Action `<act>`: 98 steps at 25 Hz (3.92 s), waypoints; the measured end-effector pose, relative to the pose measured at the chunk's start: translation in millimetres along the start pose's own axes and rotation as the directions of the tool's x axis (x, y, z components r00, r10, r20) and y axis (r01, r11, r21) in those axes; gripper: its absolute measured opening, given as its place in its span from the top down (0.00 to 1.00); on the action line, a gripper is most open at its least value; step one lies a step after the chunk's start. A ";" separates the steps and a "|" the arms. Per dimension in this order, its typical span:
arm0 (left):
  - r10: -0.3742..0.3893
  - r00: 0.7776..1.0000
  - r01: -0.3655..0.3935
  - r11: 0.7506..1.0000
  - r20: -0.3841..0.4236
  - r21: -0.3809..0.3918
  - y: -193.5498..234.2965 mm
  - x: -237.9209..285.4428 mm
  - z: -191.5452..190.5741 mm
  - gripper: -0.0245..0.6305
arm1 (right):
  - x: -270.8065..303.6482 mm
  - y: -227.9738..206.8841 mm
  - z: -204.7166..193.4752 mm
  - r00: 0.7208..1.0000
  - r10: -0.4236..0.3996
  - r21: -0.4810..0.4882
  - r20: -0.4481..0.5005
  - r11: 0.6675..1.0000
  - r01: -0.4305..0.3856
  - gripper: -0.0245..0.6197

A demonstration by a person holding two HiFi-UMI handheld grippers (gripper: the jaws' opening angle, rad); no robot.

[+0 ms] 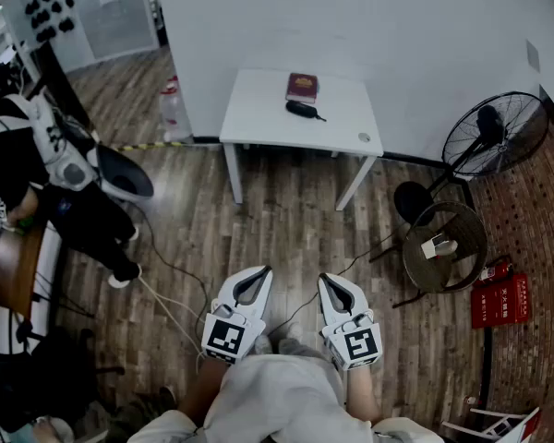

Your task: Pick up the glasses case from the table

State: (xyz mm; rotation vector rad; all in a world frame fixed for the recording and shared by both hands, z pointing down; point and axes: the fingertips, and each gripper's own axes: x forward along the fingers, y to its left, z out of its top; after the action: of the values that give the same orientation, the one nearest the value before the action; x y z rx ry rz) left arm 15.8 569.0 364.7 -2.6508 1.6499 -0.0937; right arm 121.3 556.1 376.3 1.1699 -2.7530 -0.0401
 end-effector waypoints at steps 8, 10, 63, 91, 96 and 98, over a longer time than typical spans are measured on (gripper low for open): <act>-0.009 1.000 0.009 1.000 -0.016 -0.006 5.0 5.6 -5.8 0.93 | 9.7 -6.1 -0.9 0.999 -0.037 0.006 0.035 0.999 0.037 0.95; -0.012 1.000 0.012 1.000 -0.014 -0.005 8.3 10.5 -2.3 0.93 | 15.0 -6.8 -5.8 0.999 -0.026 -0.006 0.028 1.000 0.026 0.95; 0.089 0.995 -0.089 0.996 -0.040 0.013 188.9 342.4 4.7 0.93 | 311.6 -248.7 -4.5 0.992 0.127 0.028 -0.014 0.992 -0.127 0.95; -0.141 0.986 0.139 0.990 -0.087 -0.019 366.3 502.7 -30.5 0.93 | 512.9 -330.8 9.8 0.995 -0.091 0.063 -0.043 0.994 0.094 0.95; -0.153 0.984 0.153 0.988 -0.089 -0.010 381.5 528.6 -33.8 0.93 | 533.4 -344.9 0.0 0.993 -0.093 0.050 -0.073 0.994 0.097 0.95; -0.156 0.983 0.156 0.988 -0.099 -0.010 386.4 538.7 -40.0 0.93 | 541.7 -352.7 -3.2 0.993 -0.092 0.057 -0.077 0.994 0.097 0.95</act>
State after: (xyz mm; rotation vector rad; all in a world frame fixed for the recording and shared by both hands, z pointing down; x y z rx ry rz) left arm -95.5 -84.3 408.9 -2.8168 1.4636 -0.2300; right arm 2.7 -77.9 419.1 1.2898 -2.6501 0.0758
